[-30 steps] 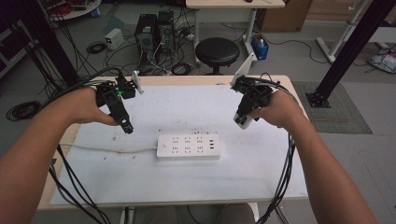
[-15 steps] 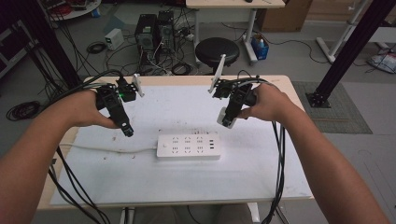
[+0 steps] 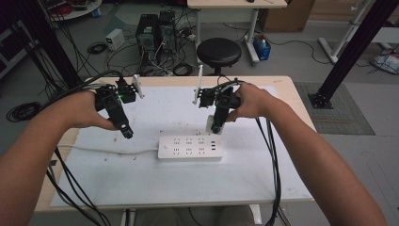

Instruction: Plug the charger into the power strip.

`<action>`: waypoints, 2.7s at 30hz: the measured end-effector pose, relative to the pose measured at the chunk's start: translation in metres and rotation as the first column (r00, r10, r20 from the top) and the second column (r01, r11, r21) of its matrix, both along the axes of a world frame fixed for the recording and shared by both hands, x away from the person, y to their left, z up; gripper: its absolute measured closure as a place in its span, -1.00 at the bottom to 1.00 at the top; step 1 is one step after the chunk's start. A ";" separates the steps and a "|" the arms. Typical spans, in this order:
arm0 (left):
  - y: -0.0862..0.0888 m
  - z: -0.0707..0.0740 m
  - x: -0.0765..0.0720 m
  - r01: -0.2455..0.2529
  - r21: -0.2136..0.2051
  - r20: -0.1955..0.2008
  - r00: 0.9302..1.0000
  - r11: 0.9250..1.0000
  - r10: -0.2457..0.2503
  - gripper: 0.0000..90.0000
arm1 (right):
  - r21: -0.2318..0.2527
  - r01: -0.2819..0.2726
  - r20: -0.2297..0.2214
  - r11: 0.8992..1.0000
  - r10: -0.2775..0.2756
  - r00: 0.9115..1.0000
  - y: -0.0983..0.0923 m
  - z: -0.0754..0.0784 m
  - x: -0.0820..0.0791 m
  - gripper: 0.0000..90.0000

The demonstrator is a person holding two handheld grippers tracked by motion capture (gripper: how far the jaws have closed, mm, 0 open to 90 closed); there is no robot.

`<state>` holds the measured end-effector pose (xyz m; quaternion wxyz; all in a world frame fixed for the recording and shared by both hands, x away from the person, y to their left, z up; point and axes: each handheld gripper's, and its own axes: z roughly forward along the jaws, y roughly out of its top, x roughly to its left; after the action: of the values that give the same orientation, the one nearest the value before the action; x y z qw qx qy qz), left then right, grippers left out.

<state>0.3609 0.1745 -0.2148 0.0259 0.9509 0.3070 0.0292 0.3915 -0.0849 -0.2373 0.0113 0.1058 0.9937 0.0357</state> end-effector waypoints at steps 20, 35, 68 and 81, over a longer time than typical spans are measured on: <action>-0.001 -0.004 -0.001 0.009 0.013 -0.011 1.000 1.000 -0.009 -0.53 | -0.053 -0.136 -0.018 0.989 0.135 0.991 0.038 -0.053 0.021 0.38; -0.001 -0.012 0.003 0.026 0.027 -0.024 0.999 0.999 -0.026 -0.53 | -0.067 -0.172 -0.050 0.983 0.169 0.984 0.044 -0.089 0.035 0.38; 0.001 -0.021 0.007 0.025 0.020 -0.036 0.999 0.999 -0.024 -0.53 | -0.095 -0.198 -0.051 0.976 0.194 0.980 0.046 -0.111 0.043 0.39; -0.002 -0.022 0.010 0.036 0.019 -0.036 0.999 0.999 -0.035 -0.53 | -0.106 -0.229 -0.039 0.968 0.226 0.973 0.048 -0.112 0.041 0.39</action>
<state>0.3705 0.1722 -0.2365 0.0116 0.9568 0.2900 0.0147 0.4328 -0.0367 -0.3490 -0.0005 -0.0091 0.9998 -0.0193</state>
